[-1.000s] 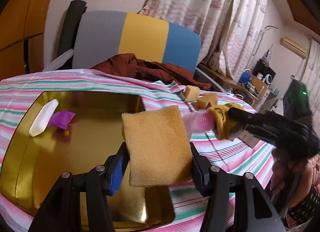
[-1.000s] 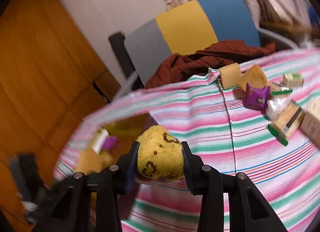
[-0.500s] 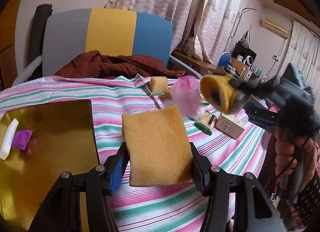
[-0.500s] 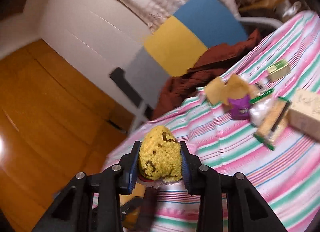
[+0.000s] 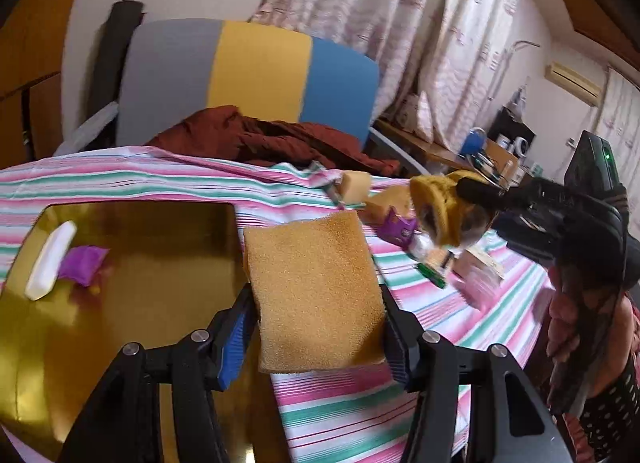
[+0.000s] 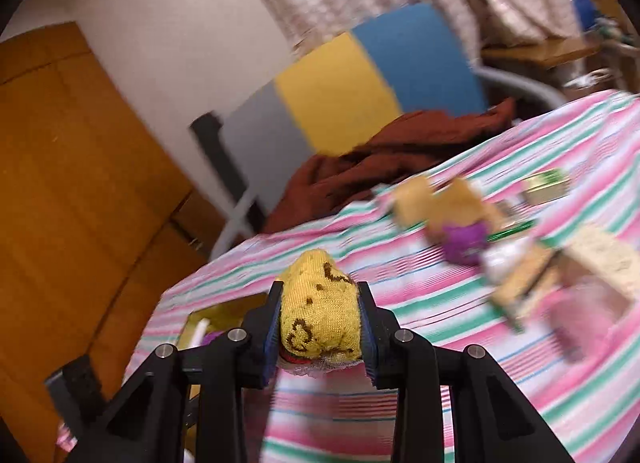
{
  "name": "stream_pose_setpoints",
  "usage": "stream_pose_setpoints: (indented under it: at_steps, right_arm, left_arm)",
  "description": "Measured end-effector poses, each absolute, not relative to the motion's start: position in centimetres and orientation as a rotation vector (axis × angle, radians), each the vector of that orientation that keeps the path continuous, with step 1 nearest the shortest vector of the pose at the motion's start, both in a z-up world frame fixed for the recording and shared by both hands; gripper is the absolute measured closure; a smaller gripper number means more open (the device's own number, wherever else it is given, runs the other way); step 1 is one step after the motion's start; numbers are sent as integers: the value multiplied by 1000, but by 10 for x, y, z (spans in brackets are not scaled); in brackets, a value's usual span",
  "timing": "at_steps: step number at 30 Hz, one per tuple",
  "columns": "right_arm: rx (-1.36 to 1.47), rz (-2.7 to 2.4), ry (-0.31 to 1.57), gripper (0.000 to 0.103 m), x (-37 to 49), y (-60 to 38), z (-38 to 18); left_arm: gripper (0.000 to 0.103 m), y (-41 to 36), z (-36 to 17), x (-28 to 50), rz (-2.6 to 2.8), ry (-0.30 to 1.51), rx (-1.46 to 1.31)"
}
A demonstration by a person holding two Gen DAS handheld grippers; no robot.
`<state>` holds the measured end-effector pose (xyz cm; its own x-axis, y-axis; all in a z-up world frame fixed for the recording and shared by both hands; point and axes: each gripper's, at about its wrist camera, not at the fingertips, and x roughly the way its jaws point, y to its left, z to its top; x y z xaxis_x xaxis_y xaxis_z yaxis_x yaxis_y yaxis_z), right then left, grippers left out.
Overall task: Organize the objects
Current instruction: 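Carry the yellow sponge and yellow sock into the gold tray and release both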
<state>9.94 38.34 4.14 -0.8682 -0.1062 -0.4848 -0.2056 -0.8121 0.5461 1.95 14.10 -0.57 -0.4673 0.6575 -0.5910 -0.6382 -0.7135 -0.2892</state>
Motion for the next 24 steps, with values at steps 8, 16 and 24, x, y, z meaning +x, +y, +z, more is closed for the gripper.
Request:
stream_pose_setpoints:
  at_steps: [8, 16, 24]
  right_arm:
    - [-1092, 2971, 899, 67, 46, 296, 15]
    - [-1331, 3055, 728, 57, -4, 217, -7]
    - [-1285, 3069, 744, 14, -18, 196, -7]
  left_arm:
    - [45, 77, -24, -2, 2343, -74, -1000]
    - [44, 15, -55, -33, 2469, -77, -1177]
    - [32, -22, -68, -62, 2555, -87, -1374]
